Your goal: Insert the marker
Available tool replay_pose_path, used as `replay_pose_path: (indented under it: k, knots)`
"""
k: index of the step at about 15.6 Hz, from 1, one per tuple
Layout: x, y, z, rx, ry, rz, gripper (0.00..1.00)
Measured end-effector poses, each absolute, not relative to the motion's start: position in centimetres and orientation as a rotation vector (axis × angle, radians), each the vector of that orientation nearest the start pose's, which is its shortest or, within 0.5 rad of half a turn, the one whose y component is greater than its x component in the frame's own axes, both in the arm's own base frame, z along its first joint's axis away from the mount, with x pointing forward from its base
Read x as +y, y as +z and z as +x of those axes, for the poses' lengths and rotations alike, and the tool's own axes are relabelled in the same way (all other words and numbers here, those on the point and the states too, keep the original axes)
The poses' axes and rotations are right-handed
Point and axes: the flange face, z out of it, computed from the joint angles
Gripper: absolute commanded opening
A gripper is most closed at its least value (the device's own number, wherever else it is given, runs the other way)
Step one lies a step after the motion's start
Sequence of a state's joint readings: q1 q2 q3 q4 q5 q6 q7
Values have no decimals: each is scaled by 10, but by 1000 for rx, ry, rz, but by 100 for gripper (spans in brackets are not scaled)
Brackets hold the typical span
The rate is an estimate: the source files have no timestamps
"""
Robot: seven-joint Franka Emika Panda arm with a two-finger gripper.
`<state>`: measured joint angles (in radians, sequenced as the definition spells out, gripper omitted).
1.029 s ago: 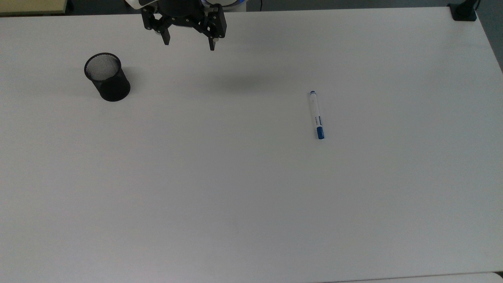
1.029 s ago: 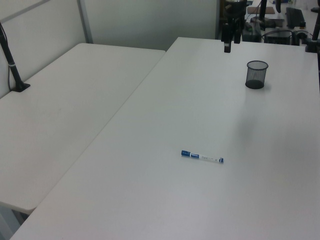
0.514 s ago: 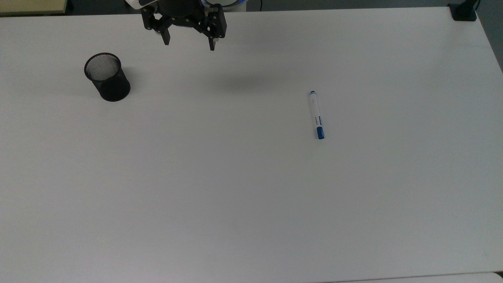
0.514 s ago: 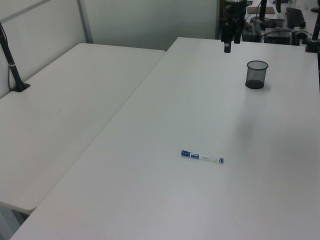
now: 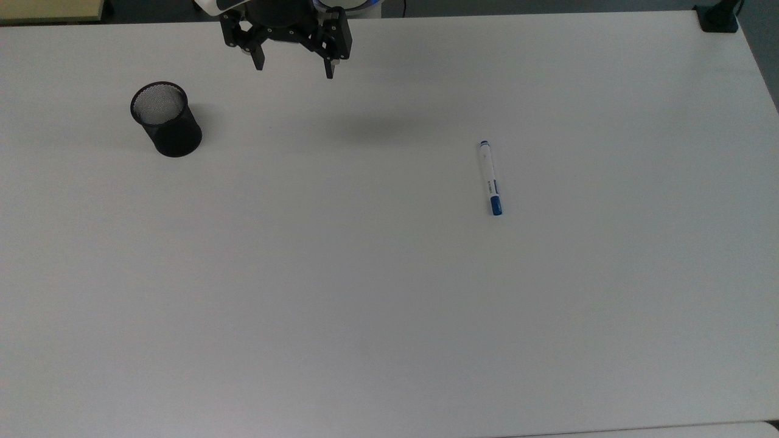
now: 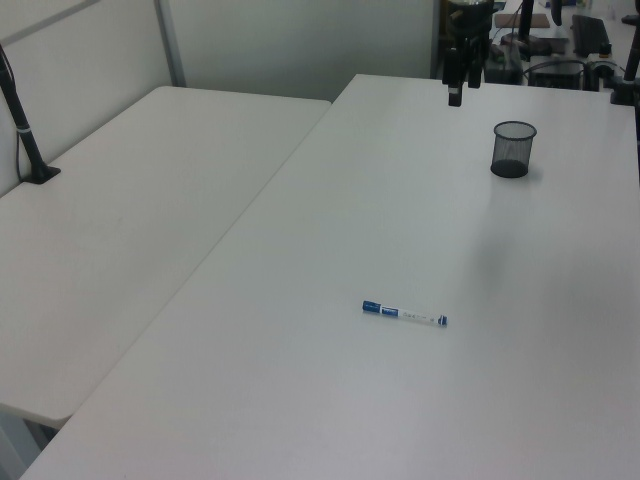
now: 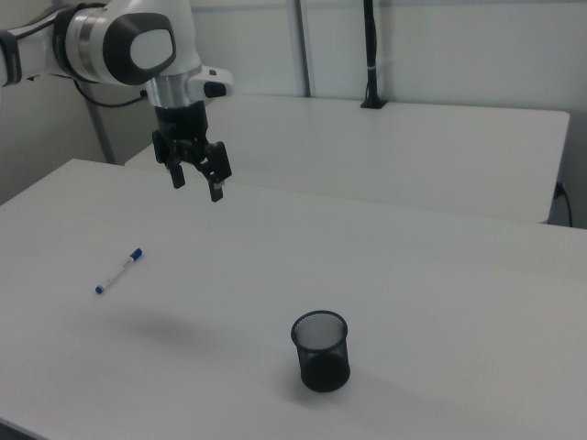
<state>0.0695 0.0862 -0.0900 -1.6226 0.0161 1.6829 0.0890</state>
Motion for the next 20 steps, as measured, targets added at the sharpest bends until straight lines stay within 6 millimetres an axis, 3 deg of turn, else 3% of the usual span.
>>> replay_pose_path:
  k: [11, 15, 20]
  knots:
    - [0, 551, 589, 150, 66, -3131, 100]
    - [38, 535, 593, 52, 110, -3138, 100]
    - [90, 488, 610, -37, 140, -3160, 100]
